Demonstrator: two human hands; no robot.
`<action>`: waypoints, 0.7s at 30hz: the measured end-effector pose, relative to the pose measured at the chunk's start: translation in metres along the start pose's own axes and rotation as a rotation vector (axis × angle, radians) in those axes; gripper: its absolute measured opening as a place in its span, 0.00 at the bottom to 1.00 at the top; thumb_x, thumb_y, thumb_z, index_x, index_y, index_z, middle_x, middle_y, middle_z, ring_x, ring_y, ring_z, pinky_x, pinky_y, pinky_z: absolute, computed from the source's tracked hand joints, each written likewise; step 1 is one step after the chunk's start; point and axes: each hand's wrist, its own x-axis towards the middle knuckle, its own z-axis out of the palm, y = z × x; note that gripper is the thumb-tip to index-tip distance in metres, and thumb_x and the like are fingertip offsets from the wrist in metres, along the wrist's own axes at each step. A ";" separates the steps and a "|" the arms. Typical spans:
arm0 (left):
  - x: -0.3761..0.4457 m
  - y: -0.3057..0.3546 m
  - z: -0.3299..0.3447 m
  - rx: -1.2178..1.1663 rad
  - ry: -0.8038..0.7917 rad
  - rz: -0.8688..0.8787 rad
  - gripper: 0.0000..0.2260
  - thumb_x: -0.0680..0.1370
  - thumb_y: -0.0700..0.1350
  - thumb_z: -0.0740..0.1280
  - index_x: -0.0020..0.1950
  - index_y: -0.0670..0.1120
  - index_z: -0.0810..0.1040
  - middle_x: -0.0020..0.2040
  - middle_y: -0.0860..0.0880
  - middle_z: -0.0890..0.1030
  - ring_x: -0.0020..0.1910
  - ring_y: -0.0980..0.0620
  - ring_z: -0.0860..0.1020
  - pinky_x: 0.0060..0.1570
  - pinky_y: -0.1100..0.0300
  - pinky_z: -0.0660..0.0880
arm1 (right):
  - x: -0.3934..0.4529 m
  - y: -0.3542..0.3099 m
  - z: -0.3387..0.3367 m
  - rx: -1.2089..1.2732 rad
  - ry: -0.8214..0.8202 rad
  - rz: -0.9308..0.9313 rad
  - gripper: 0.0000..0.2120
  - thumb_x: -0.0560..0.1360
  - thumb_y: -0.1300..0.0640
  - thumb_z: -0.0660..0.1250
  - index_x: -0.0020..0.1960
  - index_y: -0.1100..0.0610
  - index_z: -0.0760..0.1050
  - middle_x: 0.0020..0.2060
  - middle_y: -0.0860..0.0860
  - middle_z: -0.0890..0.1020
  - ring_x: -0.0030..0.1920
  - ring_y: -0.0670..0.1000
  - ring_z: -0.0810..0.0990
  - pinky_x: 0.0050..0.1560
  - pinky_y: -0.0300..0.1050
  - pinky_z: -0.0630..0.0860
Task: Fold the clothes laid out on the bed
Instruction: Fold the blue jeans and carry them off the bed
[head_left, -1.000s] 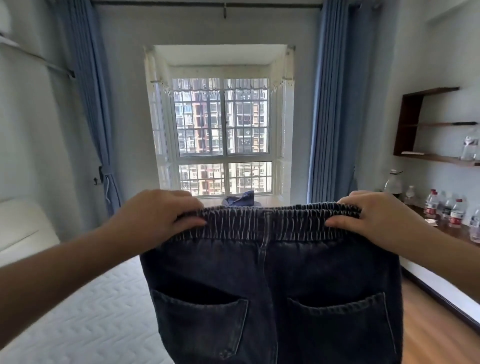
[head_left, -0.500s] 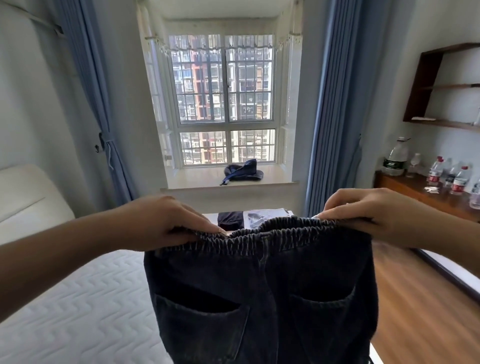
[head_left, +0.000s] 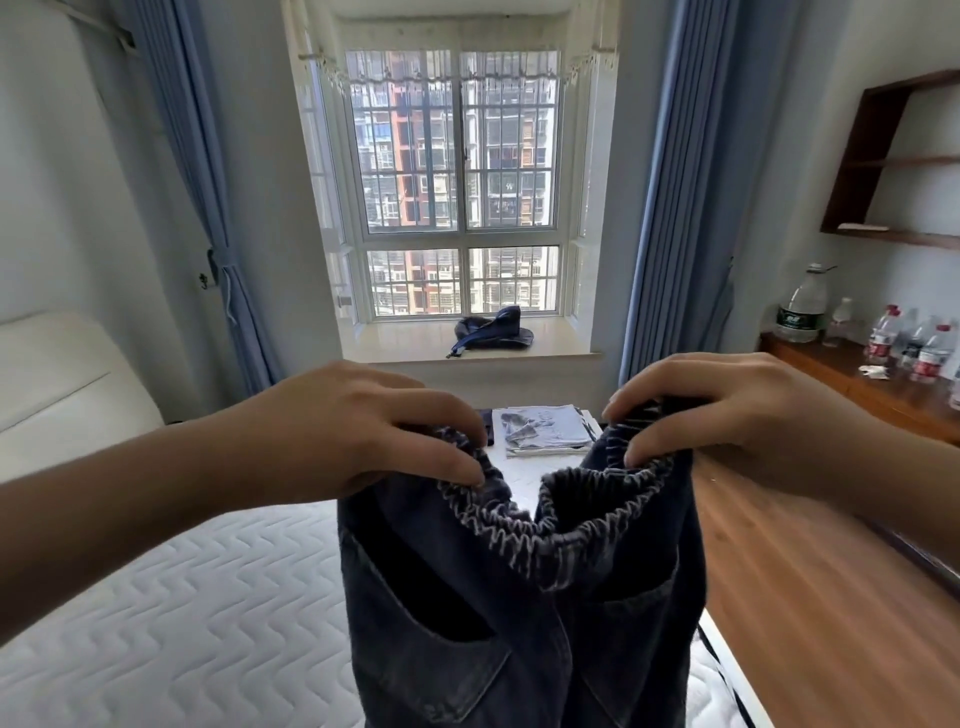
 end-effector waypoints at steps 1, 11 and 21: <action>0.004 0.002 0.002 0.013 0.017 0.009 0.20 0.78 0.40 0.67 0.66 0.57 0.71 0.64 0.54 0.73 0.51 0.51 0.79 0.35 0.53 0.79 | 0.004 -0.003 0.002 0.004 0.026 0.004 0.12 0.77 0.62 0.62 0.47 0.57 0.85 0.53 0.55 0.82 0.52 0.54 0.83 0.50 0.47 0.81; 0.034 0.024 0.017 -0.179 0.374 -0.277 0.08 0.79 0.46 0.65 0.58 0.55 0.74 0.54 0.56 0.81 0.48 0.61 0.78 0.46 0.67 0.76 | 0.030 -0.030 0.042 0.449 0.429 0.445 0.17 0.71 0.73 0.70 0.45 0.51 0.77 0.48 0.43 0.83 0.52 0.46 0.82 0.51 0.46 0.79; 0.045 0.049 0.035 -0.478 0.683 -0.587 0.10 0.68 0.49 0.74 0.41 0.44 0.82 0.42 0.55 0.80 0.44 0.63 0.77 0.46 0.72 0.73 | 0.033 -0.049 0.059 1.100 0.542 0.719 0.17 0.67 0.72 0.74 0.44 0.52 0.76 0.40 0.52 0.84 0.49 0.55 0.85 0.49 0.46 0.82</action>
